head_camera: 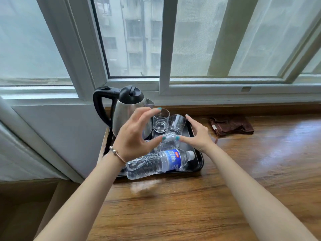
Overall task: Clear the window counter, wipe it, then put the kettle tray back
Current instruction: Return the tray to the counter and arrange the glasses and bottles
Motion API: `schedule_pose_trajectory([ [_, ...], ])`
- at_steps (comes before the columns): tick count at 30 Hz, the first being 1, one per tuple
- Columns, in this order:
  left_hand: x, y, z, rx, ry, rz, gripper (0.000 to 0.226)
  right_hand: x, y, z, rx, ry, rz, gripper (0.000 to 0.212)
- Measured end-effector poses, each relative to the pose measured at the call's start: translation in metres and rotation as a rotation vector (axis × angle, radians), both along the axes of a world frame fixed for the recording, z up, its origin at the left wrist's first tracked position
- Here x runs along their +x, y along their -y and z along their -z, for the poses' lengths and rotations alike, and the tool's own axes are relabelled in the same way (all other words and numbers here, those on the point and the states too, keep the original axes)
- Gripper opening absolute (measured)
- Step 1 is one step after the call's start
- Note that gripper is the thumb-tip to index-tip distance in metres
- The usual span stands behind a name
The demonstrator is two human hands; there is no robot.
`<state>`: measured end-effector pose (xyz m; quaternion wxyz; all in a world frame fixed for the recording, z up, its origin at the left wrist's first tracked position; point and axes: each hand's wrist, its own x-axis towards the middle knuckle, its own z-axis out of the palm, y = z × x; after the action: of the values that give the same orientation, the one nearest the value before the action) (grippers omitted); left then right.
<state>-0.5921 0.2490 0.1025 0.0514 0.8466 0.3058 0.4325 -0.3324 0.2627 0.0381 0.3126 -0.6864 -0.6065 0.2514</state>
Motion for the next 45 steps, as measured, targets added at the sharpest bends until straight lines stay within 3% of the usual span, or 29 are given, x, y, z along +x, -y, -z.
schedule_pose_trajectory([
  [3, 0.042, -0.012, -0.009, -0.066, -0.220, 0.017, 0.054, -0.006, 0.006, -0.001, 0.005, 0.002, 0.141, 0.100],
  [7, 0.079, -0.039, -0.004, -0.140, -0.703, -0.184, 0.056, -0.026, 0.018, -0.003, -0.062, 0.124, 0.342, 0.104],
  [9, 0.091, -0.048, 0.003, -0.166, -0.785, -0.206, 0.055, -0.037, 0.021, 0.002, -0.057, 0.145, 0.409, 0.102],
  [15, 0.107, -0.085, 0.022, -0.330, -0.834, -0.159, 0.060, -0.060, 0.018, 0.005, -0.091, 0.159, 0.532, 0.091],
  [21, 0.113, -0.110, 0.036, -0.321, -0.852, -0.094, 0.109, -0.066, 0.002, 0.001, -0.233, 0.089, 0.590, 0.079],
  [25, 0.118, -0.122, 0.046, -0.275, -0.867, -0.102, 0.102, -0.064, -0.007, -0.002, -0.303, 0.068, 0.576, 0.066],
  [32, 0.120, -0.128, 0.048, -0.264, -0.848, -0.114, 0.089, -0.065, -0.014, 0.001, -0.357, 0.035, 0.597, 0.065],
  [35, 0.117, -0.125, 0.049, -0.287, -0.840, -0.115, 0.095, -0.066, -0.017, 0.003, -0.350, 0.030, 0.602, 0.052],
  [45, 0.113, -0.124, 0.046, -0.267, -0.779, -0.090, 0.107, -0.066, -0.017, 0.005, -0.347, 0.025, 0.597, 0.042],
])
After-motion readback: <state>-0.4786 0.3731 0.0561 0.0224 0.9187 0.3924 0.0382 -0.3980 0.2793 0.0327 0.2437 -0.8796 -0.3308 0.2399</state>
